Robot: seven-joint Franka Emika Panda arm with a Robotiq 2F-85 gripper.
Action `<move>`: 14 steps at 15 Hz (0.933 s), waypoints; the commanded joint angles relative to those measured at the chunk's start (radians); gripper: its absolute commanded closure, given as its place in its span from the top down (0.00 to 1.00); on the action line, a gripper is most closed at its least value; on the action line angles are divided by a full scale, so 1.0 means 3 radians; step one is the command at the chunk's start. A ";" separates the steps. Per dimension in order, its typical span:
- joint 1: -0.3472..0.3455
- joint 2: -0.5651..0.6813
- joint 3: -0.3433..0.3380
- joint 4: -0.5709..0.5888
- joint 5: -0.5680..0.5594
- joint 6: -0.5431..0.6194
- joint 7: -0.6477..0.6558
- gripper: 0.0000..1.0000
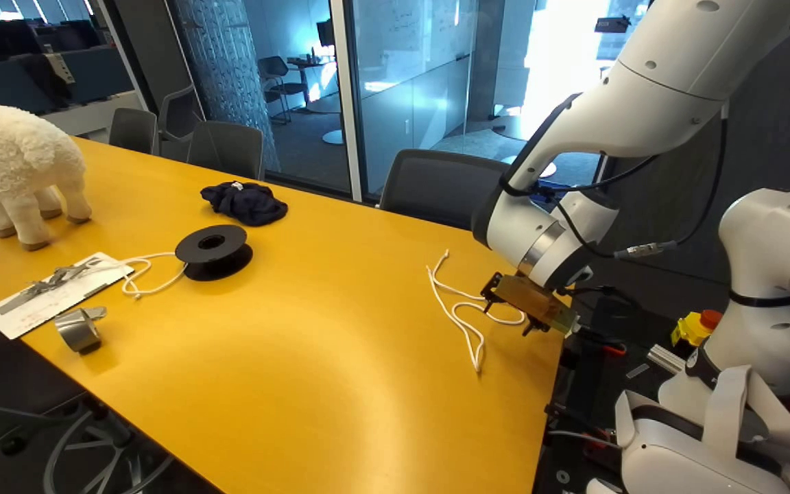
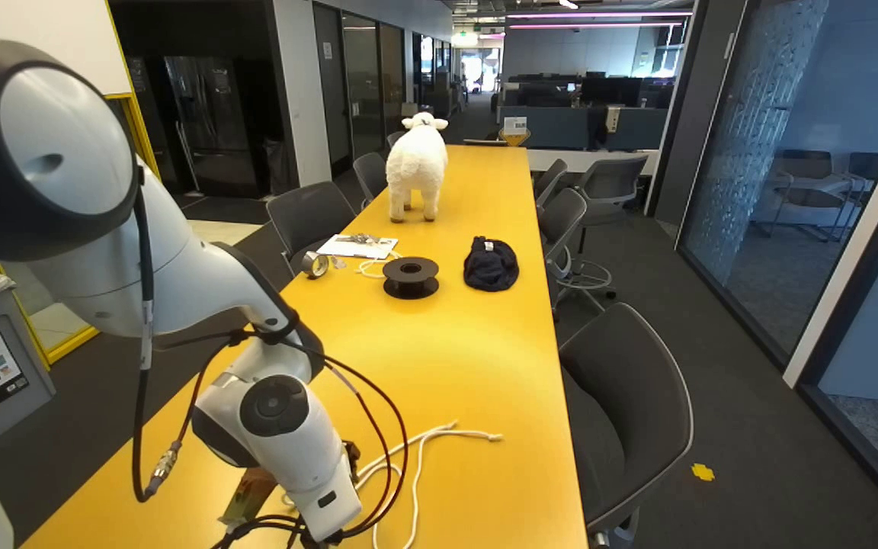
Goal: Move the rope to the right
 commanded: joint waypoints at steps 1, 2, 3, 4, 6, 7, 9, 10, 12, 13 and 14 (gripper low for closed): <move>-0.0112 -0.0022 0.0036 0.0045 -0.0479 0.0281 0.0118 1.00; -0.0141 -0.0041 0.0049 0.0005 -0.0681 0.0307 0.0101 1.00; -0.0165 -0.0051 0.0056 -0.0049 -0.0894 0.0372 0.0112 1.00; -0.0211 -0.0104 0.0047 -0.0141 -0.1154 0.0363 0.0079 1.00; -0.0294 -0.0256 -0.0047 -0.0355 -0.1717 0.0290 0.0005 1.00; -0.0376 -0.0043 -0.0097 -0.0190 -0.1747 0.0158 -0.0258 1.00; -0.0408 -0.0002 -0.0228 -0.0185 -0.2105 0.0014 -0.0397 1.00; -0.0410 0.0027 -0.0315 -0.0183 -0.2332 -0.0115 -0.0410 1.00; -0.0345 0.0054 -0.0550 -0.0182 -0.2886 -0.0373 -0.0324 1.00; -0.0286 0.0063 -0.0702 -0.0181 -0.3213 -0.0512 -0.0248 1.00; -0.0214 0.0056 -0.0860 -0.0180 -0.3498 -0.0641 -0.0232 1.00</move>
